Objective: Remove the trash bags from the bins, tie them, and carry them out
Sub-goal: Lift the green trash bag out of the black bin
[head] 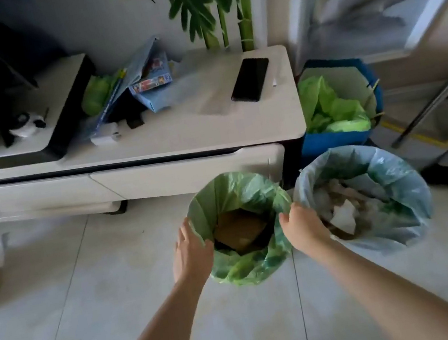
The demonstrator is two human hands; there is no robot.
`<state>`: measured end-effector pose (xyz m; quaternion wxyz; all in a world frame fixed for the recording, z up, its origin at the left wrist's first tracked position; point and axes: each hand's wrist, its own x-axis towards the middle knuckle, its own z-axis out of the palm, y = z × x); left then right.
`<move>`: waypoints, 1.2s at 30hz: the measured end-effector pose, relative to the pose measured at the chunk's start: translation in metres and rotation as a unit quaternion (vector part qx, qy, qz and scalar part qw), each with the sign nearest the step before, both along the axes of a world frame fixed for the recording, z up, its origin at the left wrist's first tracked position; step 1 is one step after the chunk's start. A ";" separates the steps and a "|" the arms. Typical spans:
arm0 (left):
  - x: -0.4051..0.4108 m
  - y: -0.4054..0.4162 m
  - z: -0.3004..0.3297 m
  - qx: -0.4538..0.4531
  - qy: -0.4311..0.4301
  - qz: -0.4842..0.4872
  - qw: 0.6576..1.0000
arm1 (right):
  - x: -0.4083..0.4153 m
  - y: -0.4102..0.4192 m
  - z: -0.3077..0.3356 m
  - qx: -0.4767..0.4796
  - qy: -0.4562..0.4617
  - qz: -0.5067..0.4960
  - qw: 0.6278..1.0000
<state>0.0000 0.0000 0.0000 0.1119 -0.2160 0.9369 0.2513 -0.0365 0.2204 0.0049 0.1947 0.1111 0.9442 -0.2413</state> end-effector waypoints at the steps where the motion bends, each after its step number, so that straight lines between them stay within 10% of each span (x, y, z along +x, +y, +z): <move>1: -0.004 -0.002 -0.012 0.045 -0.026 0.046 0.998 | 0.000 -0.001 -0.008 -0.006 -0.016 -0.019 1.000; 7: -0.009 -0.015 -0.055 0.305 -0.205 0.247 0.897 | -0.002 -0.001 -0.053 -0.150 -0.143 -0.141 0.968; 14: -0.007 -0.023 -0.072 0.360 -0.172 0.252 0.881 | -0.001 0.008 -0.078 -0.477 -0.239 -0.318 0.784; 36: -0.071 -0.059 -0.021 0.510 -0.037 0.338 0.790 | -0.061 0.009 -0.018 -0.401 -0.103 -0.335 0.847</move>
